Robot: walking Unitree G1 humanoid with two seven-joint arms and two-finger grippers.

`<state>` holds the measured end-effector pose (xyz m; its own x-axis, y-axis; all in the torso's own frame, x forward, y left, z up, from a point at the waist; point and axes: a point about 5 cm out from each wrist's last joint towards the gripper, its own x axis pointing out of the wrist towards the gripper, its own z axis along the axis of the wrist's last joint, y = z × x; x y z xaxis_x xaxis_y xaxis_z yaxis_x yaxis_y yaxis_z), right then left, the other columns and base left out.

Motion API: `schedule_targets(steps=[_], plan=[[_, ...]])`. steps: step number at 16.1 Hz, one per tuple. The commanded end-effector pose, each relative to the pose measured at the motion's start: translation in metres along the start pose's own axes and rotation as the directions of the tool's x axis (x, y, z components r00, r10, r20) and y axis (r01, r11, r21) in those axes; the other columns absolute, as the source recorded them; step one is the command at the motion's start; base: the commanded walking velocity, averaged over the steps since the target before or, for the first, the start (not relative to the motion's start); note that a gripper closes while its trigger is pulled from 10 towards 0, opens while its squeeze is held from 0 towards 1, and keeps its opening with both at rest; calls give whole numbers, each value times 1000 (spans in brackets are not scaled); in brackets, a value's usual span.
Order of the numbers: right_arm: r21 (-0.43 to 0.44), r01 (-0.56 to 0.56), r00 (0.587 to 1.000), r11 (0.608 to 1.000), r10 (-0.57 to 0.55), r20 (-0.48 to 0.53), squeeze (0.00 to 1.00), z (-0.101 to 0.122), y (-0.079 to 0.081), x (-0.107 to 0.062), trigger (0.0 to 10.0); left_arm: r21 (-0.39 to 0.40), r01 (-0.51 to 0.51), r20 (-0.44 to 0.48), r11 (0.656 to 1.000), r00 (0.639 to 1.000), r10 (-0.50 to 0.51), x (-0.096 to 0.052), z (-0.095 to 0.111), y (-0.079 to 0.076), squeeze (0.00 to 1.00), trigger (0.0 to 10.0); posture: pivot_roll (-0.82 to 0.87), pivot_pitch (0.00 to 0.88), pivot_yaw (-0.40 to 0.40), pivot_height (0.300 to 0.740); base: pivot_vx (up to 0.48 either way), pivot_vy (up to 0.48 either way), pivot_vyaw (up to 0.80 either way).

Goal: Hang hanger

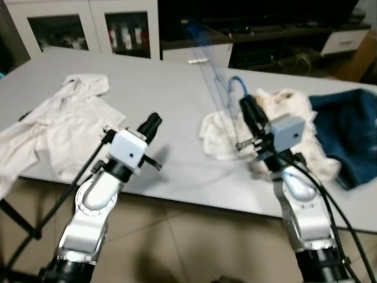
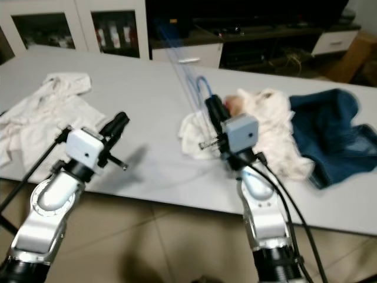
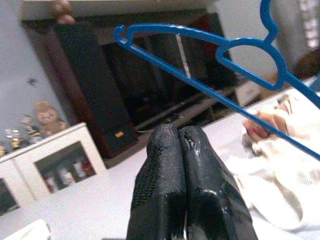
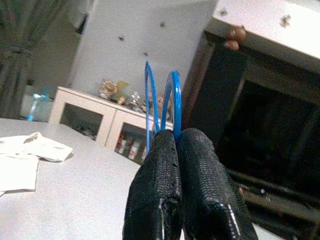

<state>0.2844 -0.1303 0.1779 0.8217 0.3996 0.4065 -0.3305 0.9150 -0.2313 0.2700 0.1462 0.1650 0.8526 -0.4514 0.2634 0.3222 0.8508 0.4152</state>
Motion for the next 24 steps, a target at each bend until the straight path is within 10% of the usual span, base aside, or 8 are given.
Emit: schedule_targets(steps=[1,13,24], plan=[[-7,24,1000,1000,-24,15,0,4,-8,3,10000,3,3,6,1000,1000,-3,2,2,-2,0,10000,-13,0,7,740,0,-480,0],[-17,35,999,999,-34,6,0,1,-6,3,10000,3,-3,15,1000,1000,3,5,2,-1,0,10000,-14,4,8,740,0,-311,0],[-81,178,984,981,-180,-11,0,-22,-18,58,10000,-7,3,16,1000,1000,-3,5,2,-6,0,10000,1,3,0,740,0,0,0]])
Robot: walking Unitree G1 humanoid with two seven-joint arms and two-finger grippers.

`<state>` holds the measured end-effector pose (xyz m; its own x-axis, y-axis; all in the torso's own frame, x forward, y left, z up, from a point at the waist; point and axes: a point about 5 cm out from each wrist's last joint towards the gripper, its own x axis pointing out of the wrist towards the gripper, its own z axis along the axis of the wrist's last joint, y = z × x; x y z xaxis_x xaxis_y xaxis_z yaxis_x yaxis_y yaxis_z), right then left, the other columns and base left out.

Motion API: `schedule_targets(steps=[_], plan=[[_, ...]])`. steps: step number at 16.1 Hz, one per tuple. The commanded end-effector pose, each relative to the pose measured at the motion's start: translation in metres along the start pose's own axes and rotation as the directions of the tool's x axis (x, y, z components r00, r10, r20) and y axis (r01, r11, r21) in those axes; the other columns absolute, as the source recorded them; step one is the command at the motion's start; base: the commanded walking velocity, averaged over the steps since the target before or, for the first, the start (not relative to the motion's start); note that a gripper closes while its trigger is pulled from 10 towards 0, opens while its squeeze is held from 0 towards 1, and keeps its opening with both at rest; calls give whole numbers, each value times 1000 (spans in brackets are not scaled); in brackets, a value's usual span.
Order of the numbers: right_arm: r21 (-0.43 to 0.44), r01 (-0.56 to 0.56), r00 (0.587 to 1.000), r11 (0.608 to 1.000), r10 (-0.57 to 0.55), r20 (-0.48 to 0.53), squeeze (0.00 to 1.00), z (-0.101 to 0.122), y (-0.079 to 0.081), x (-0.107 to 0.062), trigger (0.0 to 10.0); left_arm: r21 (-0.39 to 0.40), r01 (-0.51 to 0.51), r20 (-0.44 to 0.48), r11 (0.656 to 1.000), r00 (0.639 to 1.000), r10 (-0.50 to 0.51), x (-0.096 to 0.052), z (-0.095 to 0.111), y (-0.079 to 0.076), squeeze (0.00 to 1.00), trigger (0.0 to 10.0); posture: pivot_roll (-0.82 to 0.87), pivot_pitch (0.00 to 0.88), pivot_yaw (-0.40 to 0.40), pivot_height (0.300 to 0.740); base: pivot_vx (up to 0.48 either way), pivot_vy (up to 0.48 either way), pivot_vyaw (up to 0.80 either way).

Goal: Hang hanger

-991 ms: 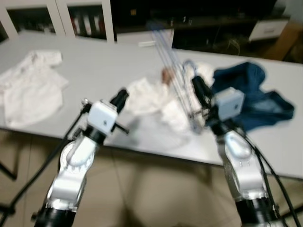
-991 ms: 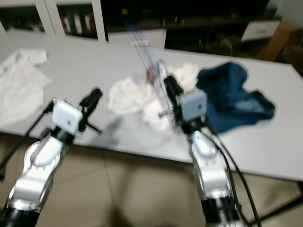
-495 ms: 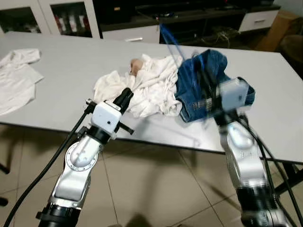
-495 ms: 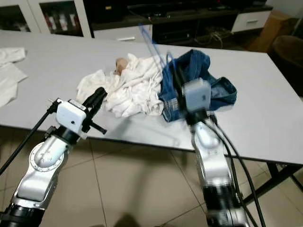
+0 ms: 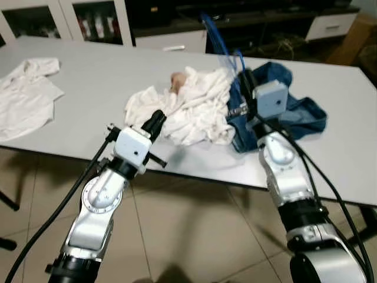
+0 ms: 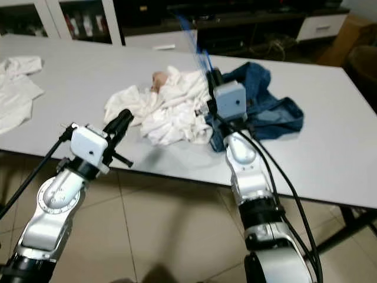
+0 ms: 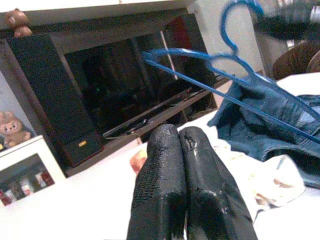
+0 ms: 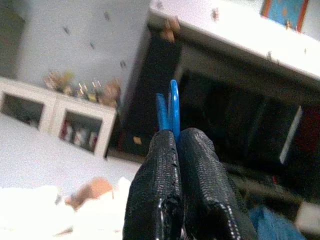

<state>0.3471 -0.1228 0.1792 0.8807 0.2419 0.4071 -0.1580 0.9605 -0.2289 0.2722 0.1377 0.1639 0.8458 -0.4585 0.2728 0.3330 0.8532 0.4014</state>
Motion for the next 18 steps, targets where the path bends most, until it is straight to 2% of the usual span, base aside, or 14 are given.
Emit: schedule_targets(steps=[1,2,4,6,10,13,15,16,18], plan=[[-7,51,999,999,-51,-2,0,-1,-5,6,10000,10,-2,3,1000,1000,2,-1,2,0,0,10000,2,3,-2,740,0,0,0],[-19,63,998,998,-63,-8,0,-4,-5,7,10000,10,-2,3,1000,1000,2,-1,2,0,0,10000,3,0,-4,740,0,0,0],[-100,91,996,991,-92,1,0,-5,-4,15,10000,12,-4,7,1000,1000,4,1,2,0,0,10000,6,0,-5,740,0,0,0],[-118,90,996,989,-87,24,0,-2,-3,21,10000,14,-6,7,1000,1000,6,1,2,1,0,10000,6,0,-5,740,0,0,0],[-32,49,997,998,-47,56,0,1,4,18,10000,-5,-9,1,1000,1000,9,-1,0,-2,0,10000,19,0,-3,740,0,0,0],[29,26,995,999,-29,97,0,4,-3,3,10000,-7,-10,4,1000,1000,10,3,0,0,0,10000,6,0,8,740,0,0,0],[24,2,994,1000,-4,107,0,4,-2,-4,10000,-7,-6,5,1000,1000,6,5,0,-1,0,10000,-5,0,12,740,0,0,0],[12,-14,994,1000,12,112,0,4,-2,-12,10000,-10,0,9,1000,1000,0,7,0,-2,0,10000,-21,0,15,740,0,-416,0],[12,-13,994,1000,12,108,0,3,-3,-15,10000,-13,3,11,1000,1000,-3,8,0,-3,0,10000,-26,0,16,740,0,-431,0]])
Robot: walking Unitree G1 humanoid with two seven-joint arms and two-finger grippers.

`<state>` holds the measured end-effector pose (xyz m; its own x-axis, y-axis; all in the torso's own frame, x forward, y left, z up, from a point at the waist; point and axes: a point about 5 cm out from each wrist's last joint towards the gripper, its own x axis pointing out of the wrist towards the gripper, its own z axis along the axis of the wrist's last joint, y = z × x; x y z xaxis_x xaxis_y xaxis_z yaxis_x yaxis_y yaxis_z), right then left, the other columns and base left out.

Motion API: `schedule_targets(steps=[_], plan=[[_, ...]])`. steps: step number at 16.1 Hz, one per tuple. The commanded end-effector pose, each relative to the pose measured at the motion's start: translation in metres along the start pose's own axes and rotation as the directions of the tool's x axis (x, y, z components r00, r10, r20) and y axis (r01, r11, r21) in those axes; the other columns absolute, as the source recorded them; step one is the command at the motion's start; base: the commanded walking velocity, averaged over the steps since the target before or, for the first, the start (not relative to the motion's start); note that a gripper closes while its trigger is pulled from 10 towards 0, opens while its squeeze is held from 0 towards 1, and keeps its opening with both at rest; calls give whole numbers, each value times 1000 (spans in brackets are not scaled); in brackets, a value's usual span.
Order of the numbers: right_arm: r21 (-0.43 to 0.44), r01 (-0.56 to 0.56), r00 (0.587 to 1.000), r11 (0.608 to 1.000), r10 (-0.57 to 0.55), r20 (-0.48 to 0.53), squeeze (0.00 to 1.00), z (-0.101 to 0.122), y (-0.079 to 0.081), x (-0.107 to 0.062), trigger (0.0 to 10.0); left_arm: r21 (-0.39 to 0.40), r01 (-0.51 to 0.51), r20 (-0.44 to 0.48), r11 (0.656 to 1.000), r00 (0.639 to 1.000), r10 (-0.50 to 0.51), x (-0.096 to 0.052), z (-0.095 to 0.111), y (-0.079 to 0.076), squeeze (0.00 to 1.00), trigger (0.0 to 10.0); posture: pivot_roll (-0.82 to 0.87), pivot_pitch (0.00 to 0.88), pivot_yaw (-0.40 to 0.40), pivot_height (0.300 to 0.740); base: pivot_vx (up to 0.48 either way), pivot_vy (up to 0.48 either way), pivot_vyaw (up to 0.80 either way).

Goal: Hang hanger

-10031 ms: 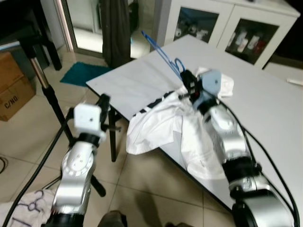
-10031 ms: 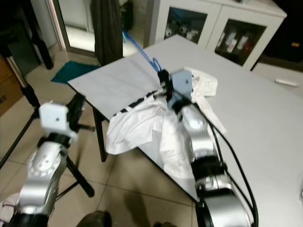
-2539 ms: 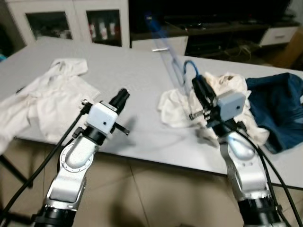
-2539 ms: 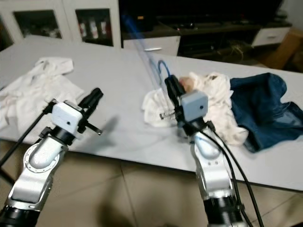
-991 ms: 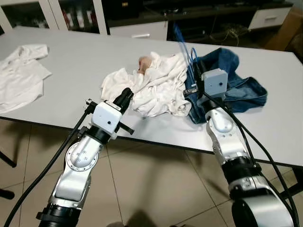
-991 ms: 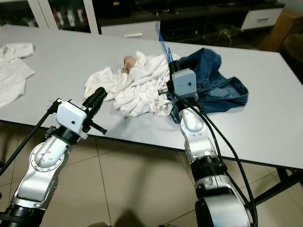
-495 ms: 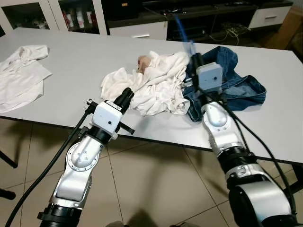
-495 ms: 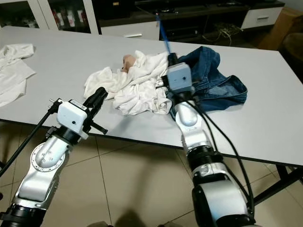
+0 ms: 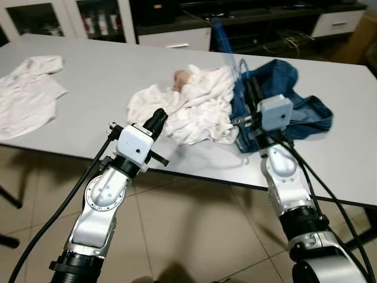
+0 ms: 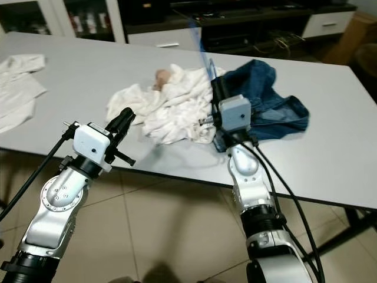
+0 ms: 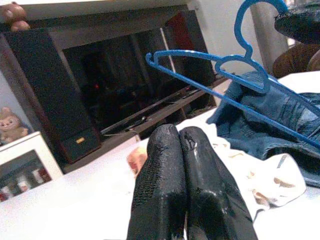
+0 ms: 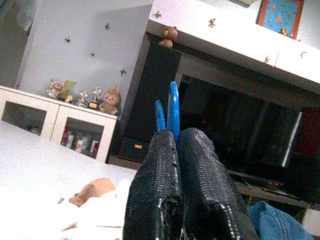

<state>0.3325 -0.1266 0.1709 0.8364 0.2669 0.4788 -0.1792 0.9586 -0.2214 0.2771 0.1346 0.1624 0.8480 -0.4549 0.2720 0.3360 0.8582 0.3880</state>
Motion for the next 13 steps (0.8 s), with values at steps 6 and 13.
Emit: schedule_targets(steps=[6,13], plan=[[-4,11,1000,1000,-11,2,0,7,-10,0,10000,-3,8,21,1000,1000,-8,5,2,-2,0,10000,-21,0,14,740,0,-443,0],[9,6,1000,1000,-6,-3,0,8,-5,1,10000,1,-1,18,1000,1000,1,3,2,1,0,10000,-11,0,14,740,0,-173,0]])
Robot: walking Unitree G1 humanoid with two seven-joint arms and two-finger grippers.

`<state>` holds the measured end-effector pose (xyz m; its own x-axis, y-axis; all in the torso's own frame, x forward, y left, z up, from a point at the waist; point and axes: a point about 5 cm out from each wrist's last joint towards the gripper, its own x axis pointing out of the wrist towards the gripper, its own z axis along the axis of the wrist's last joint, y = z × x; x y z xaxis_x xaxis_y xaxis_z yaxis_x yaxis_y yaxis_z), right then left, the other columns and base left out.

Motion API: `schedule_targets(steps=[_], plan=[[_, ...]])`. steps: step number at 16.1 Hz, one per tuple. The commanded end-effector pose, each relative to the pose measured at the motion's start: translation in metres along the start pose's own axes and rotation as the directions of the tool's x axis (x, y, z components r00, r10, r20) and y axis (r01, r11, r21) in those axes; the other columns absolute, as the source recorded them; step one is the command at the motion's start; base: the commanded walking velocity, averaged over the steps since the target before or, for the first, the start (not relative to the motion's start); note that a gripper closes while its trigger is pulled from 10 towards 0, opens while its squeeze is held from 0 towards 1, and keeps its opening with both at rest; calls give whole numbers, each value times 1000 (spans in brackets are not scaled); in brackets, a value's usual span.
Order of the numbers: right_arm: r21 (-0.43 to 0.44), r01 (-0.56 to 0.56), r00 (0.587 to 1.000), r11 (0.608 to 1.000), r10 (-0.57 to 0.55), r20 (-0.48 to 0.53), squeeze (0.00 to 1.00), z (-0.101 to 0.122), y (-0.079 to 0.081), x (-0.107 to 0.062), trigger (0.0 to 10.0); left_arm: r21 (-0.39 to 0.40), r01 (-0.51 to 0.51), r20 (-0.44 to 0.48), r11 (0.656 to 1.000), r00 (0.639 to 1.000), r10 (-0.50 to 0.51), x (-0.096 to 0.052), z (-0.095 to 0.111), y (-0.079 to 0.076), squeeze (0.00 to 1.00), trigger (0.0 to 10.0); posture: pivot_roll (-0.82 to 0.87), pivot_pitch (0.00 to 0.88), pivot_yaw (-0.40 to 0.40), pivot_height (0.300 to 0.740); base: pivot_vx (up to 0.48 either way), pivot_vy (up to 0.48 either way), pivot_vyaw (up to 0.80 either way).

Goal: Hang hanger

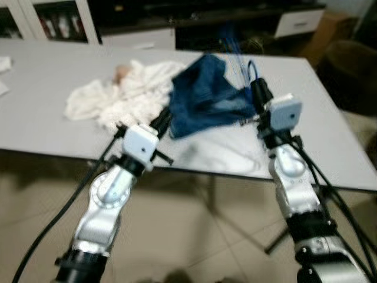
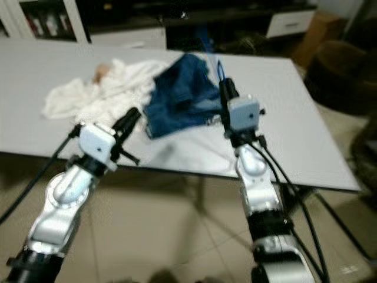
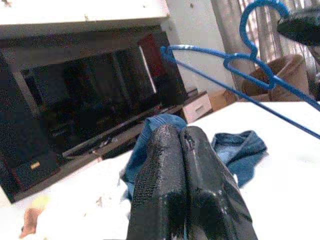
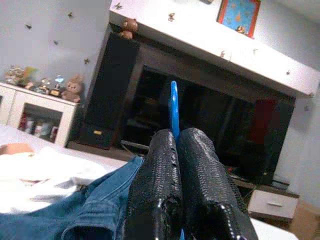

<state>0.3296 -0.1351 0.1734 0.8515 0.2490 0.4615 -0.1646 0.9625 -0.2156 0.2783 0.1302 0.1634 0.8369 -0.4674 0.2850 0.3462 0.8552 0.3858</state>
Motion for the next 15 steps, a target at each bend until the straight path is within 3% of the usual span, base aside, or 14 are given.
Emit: schedule_targets(steps=[1,15], plan=[[13,-9,1000,1000,9,20,0,5,3,5,10000,7,-11,-2,1000,1000,11,0,0,4,0,10000,-12,0,17,740,0,0,0],[6,-28,1000,1000,28,-8,0,3,2,1,10000,-29,-18,-12,999,1000,18,0,-3,4,0,10000,-20,0,15,740,0,0,0]])
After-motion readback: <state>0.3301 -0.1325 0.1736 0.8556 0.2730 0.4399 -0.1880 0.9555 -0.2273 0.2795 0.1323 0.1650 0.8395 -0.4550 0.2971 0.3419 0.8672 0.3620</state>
